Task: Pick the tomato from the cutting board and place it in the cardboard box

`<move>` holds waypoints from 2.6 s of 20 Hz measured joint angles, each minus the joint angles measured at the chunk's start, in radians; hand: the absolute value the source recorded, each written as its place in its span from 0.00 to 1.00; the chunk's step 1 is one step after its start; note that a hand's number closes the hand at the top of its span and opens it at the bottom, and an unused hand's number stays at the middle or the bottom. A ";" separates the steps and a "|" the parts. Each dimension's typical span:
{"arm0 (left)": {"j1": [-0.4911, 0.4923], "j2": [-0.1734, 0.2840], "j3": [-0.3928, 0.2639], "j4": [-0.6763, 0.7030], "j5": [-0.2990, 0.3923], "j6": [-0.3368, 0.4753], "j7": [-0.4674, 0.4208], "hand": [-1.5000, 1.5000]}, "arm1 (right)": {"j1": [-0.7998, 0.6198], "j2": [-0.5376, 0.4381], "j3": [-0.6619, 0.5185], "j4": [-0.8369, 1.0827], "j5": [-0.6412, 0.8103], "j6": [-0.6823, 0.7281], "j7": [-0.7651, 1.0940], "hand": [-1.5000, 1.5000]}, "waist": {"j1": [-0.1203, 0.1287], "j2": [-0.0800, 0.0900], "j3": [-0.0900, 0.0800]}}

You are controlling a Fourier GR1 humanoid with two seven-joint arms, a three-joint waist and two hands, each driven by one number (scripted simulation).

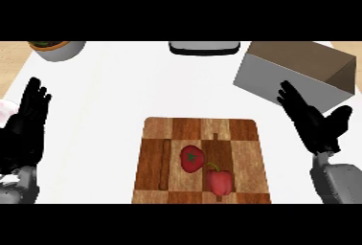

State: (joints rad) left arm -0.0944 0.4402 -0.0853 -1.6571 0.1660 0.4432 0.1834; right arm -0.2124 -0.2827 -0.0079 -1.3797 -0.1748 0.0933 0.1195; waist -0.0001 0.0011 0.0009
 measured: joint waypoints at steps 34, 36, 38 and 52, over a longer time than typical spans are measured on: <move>0.009 -0.160 -0.025 0.330 -0.009 -0.111 -0.166 0.50 | 0.146 0.223 0.667 -0.806 1.216 0.152 0.882 0.00 | 0.002 -0.002 -0.003; 0.000 -0.164 -0.019 0.351 -0.007 -0.122 -0.174 0.50 | 0.100 0.242 0.679 -0.766 1.202 0.169 0.912 0.00 | 0.004 -0.001 -0.003; -0.010 -0.163 -0.015 0.352 -0.009 -0.125 -0.170 0.50 | 0.080 0.253 0.687 -0.742 1.187 0.185 0.933 0.00 | 0.005 -0.001 -0.003; -0.001 -0.180 -0.001 0.371 -0.021 -0.148 -0.197 0.50 | -0.069 0.265 0.729 -0.509 1.050 0.146 1.056 0.00 | 0.011 -0.001 -0.002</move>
State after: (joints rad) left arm -0.0950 0.2605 -0.0862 -1.2861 0.1453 0.2953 -0.0135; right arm -0.2813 -0.0177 0.7208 -1.8885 0.8751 0.2394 1.1754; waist 0.0111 0.0003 -0.0012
